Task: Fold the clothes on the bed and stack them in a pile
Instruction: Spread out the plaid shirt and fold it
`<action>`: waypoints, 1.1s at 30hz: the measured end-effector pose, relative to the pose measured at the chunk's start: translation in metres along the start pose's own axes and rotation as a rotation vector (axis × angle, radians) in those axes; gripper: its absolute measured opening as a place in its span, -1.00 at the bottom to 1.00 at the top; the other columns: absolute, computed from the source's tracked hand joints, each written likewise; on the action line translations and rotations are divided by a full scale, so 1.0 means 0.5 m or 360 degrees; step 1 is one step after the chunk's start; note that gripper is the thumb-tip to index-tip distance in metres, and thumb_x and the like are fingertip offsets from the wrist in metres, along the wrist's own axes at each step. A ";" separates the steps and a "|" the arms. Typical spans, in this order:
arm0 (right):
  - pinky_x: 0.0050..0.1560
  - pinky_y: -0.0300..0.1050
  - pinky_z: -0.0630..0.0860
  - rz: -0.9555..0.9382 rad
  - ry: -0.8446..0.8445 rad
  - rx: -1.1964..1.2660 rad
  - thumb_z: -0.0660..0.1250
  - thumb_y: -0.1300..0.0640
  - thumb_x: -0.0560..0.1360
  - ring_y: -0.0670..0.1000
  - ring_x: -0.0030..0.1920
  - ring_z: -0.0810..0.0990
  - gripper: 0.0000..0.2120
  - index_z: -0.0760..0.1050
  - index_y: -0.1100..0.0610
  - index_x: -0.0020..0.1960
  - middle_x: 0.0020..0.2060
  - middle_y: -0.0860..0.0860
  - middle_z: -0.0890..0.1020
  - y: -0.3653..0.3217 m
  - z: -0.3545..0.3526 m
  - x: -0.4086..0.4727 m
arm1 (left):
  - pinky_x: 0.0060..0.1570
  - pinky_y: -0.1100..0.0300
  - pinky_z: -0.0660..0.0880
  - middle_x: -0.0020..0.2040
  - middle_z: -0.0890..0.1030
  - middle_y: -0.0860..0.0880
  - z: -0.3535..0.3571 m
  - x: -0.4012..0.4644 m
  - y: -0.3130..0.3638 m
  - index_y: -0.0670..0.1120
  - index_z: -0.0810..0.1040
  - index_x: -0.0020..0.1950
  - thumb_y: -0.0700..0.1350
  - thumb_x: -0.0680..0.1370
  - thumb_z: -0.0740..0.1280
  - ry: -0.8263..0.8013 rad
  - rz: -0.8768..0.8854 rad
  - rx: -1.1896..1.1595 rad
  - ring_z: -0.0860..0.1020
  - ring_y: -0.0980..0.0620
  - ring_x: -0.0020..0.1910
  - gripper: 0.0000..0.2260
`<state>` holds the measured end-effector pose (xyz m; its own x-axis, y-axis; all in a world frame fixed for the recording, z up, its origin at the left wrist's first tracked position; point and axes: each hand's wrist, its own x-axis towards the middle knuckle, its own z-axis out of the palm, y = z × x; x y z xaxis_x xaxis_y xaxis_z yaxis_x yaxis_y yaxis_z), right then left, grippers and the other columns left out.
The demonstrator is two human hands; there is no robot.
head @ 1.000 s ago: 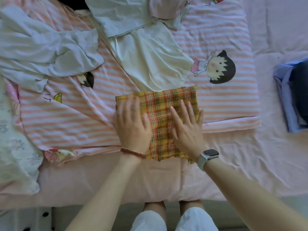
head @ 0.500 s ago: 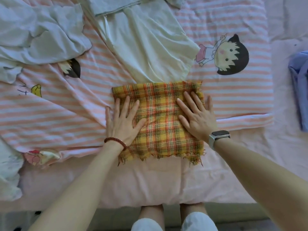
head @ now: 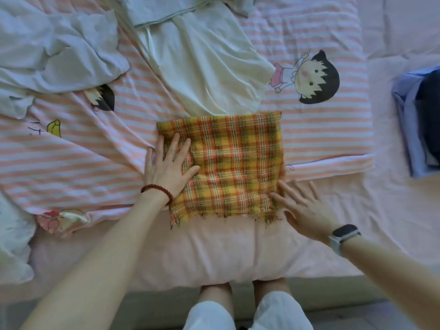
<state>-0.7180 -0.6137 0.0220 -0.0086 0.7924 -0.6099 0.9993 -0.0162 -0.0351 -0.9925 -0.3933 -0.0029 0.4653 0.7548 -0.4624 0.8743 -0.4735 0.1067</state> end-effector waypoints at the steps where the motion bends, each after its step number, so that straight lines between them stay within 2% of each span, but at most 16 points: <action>1: 0.34 0.29 0.23 0.0085 0.0030 0.0043 0.08 -0.03 0.55 0.25 0.37 0.35 -0.58 0.45 0.06 0.33 0.34 0.11 0.45 0.017 0.007 -0.021 | 0.44 -0.09 -0.19 0.54 -0.16 0.05 -0.004 -0.002 0.005 0.15 -0.14 0.51 0.35 0.49 -0.11 0.0009 -0.0016 -0.0033 -0.22 -0.07 0.50 -0.36; 3: -0.02 0.18 0.55 0.0216 0.0233 0.0242 0.05 0.02 0.49 0.27 0.03 0.61 -0.57 0.64 0.21 -0.03 -0.04 0.16 0.66 0.027 0.009 -0.053 | 0.44 -0.05 -0.15 0.55 -0.11 -0.02 -0.013 -0.018 0.017 0.10 -0.04 0.52 0.25 0.56 0.00 0.0140 -0.0099 -0.0225 -0.14 -0.08 0.51 -0.43; 4: -0.18 0.08 0.55 0.0289 0.0402 0.0374 0.10 0.07 0.48 0.25 -0.12 0.63 -0.63 0.63 0.23 -0.12 -0.16 0.14 0.67 0.019 -0.001 -0.058 | 0.44 -0.04 -0.08 0.54 -0.03 -0.07 -0.015 -0.033 0.024 0.06 0.05 0.52 0.18 0.57 0.08 0.0280 -0.0175 -0.0411 -0.06 -0.10 0.50 -0.45; 5: -0.23 0.03 0.52 0.0384 0.0557 0.0518 0.18 0.14 0.50 0.23 -0.19 0.62 -0.74 0.61 0.24 -0.13 -0.20 0.14 0.65 0.004 -0.013 -0.051 | 0.43 -0.03 0.01 0.52 0.07 -0.13 -0.015 -0.049 0.031 0.00 0.15 0.50 0.12 0.57 0.16 0.0435 -0.0283 -0.0639 0.05 -0.12 0.48 -0.47; 6: -0.22 0.01 0.50 0.0489 0.0696 0.0694 0.26 0.23 0.49 0.21 -0.19 0.60 -0.85 0.59 0.26 -0.08 -0.18 0.15 0.63 -0.015 -0.024 -0.032 | 0.40 -0.01 0.10 0.48 0.18 -0.17 -0.014 -0.066 0.039 -0.06 0.22 0.48 0.06 0.56 0.23 0.0551 -0.0420 -0.0879 0.14 -0.13 0.45 -0.48; 8: -0.05 0.03 0.48 0.0722 0.0887 0.1187 0.29 0.26 0.51 0.15 -0.06 0.56 -0.82 0.52 0.27 0.09 -0.07 0.14 0.60 -0.058 -0.050 0.020 | 0.32 0.07 0.22 0.40 0.31 -0.16 -0.010 -0.094 0.054 -0.11 0.26 0.44 0.02 0.53 0.29 0.0580 -0.0735 -0.1317 0.25 -0.11 0.39 -0.47; 10: 0.08 0.05 0.47 0.0839 0.0901 0.1688 0.24 0.15 0.55 0.07 0.02 0.51 -0.75 0.44 0.20 0.20 -0.01 0.05 0.53 -0.094 -0.082 0.071 | 0.27 0.10 0.28 0.38 0.37 -0.13 0.000 -0.104 0.055 -0.13 0.26 0.44 0.09 0.52 0.29 0.0366 -0.0926 -0.1511 0.33 -0.11 0.36 -0.44; 12: 0.16 0.07 0.44 0.0899 0.0860 0.1941 0.23 0.05 0.55 0.05 0.09 0.47 -0.69 0.36 0.13 0.25 0.04 0.00 0.46 -0.113 -0.102 0.107 | 0.31 0.03 0.31 0.38 0.40 -0.10 0.002 -0.098 0.040 -0.16 0.27 0.43 0.16 0.52 0.26 0.0177 -0.0941 -0.1538 0.35 -0.12 0.35 -0.40; 15: 0.26 0.11 0.38 0.0880 0.0830 0.2116 0.27 0.02 0.52 0.07 0.22 0.41 -0.68 0.30 0.01 0.23 0.13 -0.04 0.47 -0.104 -0.111 0.129 | 0.27 0.05 0.34 0.31 0.44 -0.05 -0.011 -0.073 0.021 -0.16 0.31 0.38 0.14 0.51 0.27 0.0140 -0.0824 -0.1744 0.40 -0.10 0.31 -0.45; 18: 0.19 0.10 0.47 0.0763 0.0736 0.2276 0.28 0.05 0.52 -0.03 0.10 0.52 -0.73 0.26 -0.15 0.13 0.03 -0.12 0.53 -0.091 -0.115 0.127 | 0.28 0.16 0.25 0.39 0.36 -0.07 -0.024 -0.052 0.034 -0.14 0.21 0.44 0.09 0.55 0.24 0.0098 -0.0731 -0.1823 0.34 -0.07 0.36 -0.45; 20: 0.15 0.07 0.51 0.0706 0.0723 0.2346 0.29 0.09 0.53 -0.13 0.02 0.53 -0.74 0.28 -0.12 0.13 -0.02 -0.16 0.52 -0.090 -0.118 0.120 | 0.32 0.13 0.24 0.42 0.33 -0.08 -0.027 -0.049 0.047 -0.14 0.15 0.47 0.07 0.57 0.22 0.0096 -0.0715 -0.1835 0.32 -0.07 0.38 -0.45; 22: 0.14 0.04 0.51 0.0664 0.0705 0.2374 0.30 0.10 0.53 -0.14 0.02 0.54 -0.70 0.29 -0.05 0.21 -0.02 -0.16 0.51 -0.091 -0.122 0.109 | 0.34 0.04 0.27 0.42 0.34 -0.09 -0.035 -0.054 0.052 -0.14 0.13 0.48 0.06 0.57 0.22 0.0128 -0.0742 -0.1839 0.34 -0.09 0.37 -0.44; 26: 0.15 0.05 0.52 0.0646 0.0688 0.2445 0.30 0.09 0.53 -0.02 0.10 0.56 -0.58 0.30 0.08 0.35 0.08 -0.04 0.56 -0.089 -0.132 0.067 | 0.14 0.18 0.33 0.23 0.45 -0.02 -0.070 -0.093 0.061 -0.14 0.29 0.38 -0.05 0.57 0.26 0.0322 -0.0624 -0.1852 0.43 0.02 0.20 -0.59; 28: 0.17 0.05 0.50 0.0620 0.0740 0.2456 0.26 0.11 0.55 -0.02 0.13 0.54 -0.62 0.31 0.08 0.34 0.13 -0.01 0.54 -0.092 -0.132 0.036 | 0.15 0.18 0.33 0.21 0.44 0.01 -0.087 -0.127 0.074 -0.12 0.29 0.38 -0.07 0.57 0.26 0.0353 -0.0573 -0.1853 0.41 0.06 0.16 -0.59; 31: 0.16 -0.12 0.48 0.0582 0.0832 0.2460 0.21 0.13 0.58 -0.08 0.17 0.49 -0.66 0.27 0.00 0.33 0.14 -0.12 0.46 -0.088 -0.130 -0.023 | 0.27 0.07 0.33 0.29 0.42 -0.02 -0.109 -0.179 0.105 -0.13 0.25 0.41 -0.06 0.57 0.25 0.0384 -0.0567 -0.1854 0.40 0.01 0.25 -0.56; 33: 0.09 -0.27 0.45 0.0535 0.0837 0.2408 0.19 0.11 0.58 -0.22 0.15 0.48 -0.67 0.26 -0.04 0.33 0.11 -0.25 0.45 -0.072 -0.130 -0.065 | 0.22 0.08 0.35 0.27 0.43 -0.02 -0.125 -0.207 0.135 -0.13 0.24 0.42 -0.08 0.57 0.25 0.0405 -0.0555 -0.1852 0.40 -0.01 0.25 -0.55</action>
<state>-0.7512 -0.5991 0.0946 0.5186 0.7331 -0.4400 0.0060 -0.5177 -0.8555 -0.9729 -0.4753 0.1071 0.0833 0.8878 -0.4527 0.4994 0.3559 0.7899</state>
